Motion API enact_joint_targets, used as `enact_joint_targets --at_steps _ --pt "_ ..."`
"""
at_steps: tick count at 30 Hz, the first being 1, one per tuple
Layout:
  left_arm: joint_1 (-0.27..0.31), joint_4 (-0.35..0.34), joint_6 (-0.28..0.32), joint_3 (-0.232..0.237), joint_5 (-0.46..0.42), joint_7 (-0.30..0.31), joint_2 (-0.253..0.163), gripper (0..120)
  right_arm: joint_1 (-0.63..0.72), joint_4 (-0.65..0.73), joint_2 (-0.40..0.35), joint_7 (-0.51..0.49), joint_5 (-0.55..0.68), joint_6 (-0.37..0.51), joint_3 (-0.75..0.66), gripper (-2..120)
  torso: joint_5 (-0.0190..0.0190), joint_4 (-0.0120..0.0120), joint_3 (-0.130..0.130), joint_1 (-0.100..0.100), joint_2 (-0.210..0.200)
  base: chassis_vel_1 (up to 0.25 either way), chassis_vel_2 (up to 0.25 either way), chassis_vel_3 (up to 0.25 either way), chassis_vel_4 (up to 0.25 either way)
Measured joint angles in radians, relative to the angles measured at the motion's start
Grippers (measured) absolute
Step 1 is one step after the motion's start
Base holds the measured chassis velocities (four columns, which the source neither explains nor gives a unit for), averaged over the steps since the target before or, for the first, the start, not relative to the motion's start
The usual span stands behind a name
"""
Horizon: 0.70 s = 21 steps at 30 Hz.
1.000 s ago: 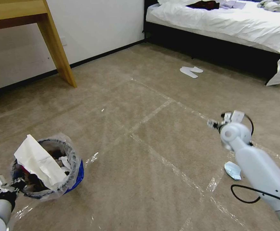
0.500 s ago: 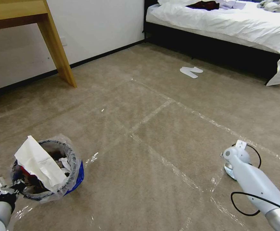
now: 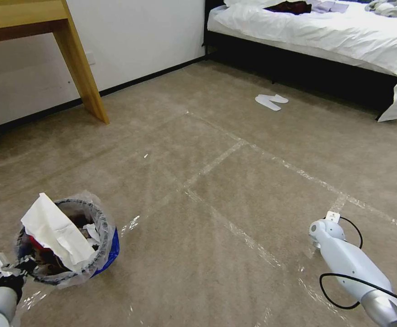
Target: Pick up the trash bin and place the garbage on the floor into it.
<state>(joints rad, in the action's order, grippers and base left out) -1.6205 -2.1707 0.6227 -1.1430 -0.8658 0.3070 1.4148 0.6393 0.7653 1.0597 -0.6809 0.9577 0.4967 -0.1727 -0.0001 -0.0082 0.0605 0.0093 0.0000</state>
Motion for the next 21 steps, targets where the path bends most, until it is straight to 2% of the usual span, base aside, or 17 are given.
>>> enact_joint_targets --at_steps 5,8,9,12,13,18,19,21 --pt "0.002 0.003 -0.001 0.000 -0.001 0.000 -0.002 0 -0.003 -0.017 0.006 0.009 -0.009 -0.005 0.000 99 0.0000 -0.0001 0.000 0.000 0.000 0.000 0.000 0.000 0.000" --pt "0.002 0.006 -0.002 0.000 -0.005 0.000 -0.012 0 -0.008 -0.054 0.012 0.031 -0.030 -0.021 -0.007 83 0.0000 0.0000 0.000 0.000 0.000 0.000 0.000 0.000 0.000" --pt "0.002 0.006 -0.002 0.000 -0.005 0.000 -0.012 0 -0.008 -0.054 0.012 0.031 -0.030 -0.021 -0.007 83 0.0000 0.0000 0.000 0.000 0.000 0.000 0.000 0.000 0.000" --pt "0.002 0.006 -0.003 0.000 -0.009 -0.001 -0.021 0 -0.006 -0.073 0.015 0.042 -0.040 -0.033 -0.017 68 0.0002 -0.0001 0.000 0.000 0.000 0.000 0.000 0.000 0.000" --pt "0.002 0.006 -0.003 0.000 -0.009 -0.001 -0.021 0 -0.006 -0.073 0.015 0.042 -0.040 -0.033 -0.017 68 0.0002 -0.0001 0.000 0.000 0.000 0.000 0.000 0.000 0.000" --pt "0.003 0.010 -0.004 0.001 -0.010 -0.001 -0.028 0 0.008 -0.075 0.014 0.046 -0.051 -0.042 -0.028 48 0.0000 -0.0001 0.000 0.000 0.000 0.000 0.000 0.000 0.000" --pt "0.003 0.010 -0.004 0.001 -0.010 -0.001 -0.028 0 0.008 -0.075 0.014 0.046 -0.051 -0.042 -0.028 48 0.0000 -0.0001 0.000 0.000 0.000 0.000 0.000 0.000 0.000" --pt "0.004 0.010 -0.004 0.004 -0.010 -0.001 -0.027 0 0.016 -0.067 0.009 0.047 -0.056 -0.047 -0.029 36 0.0000 -0.0001 0.000 0.000 0.000 0.000 0.000 0.000 0.000"
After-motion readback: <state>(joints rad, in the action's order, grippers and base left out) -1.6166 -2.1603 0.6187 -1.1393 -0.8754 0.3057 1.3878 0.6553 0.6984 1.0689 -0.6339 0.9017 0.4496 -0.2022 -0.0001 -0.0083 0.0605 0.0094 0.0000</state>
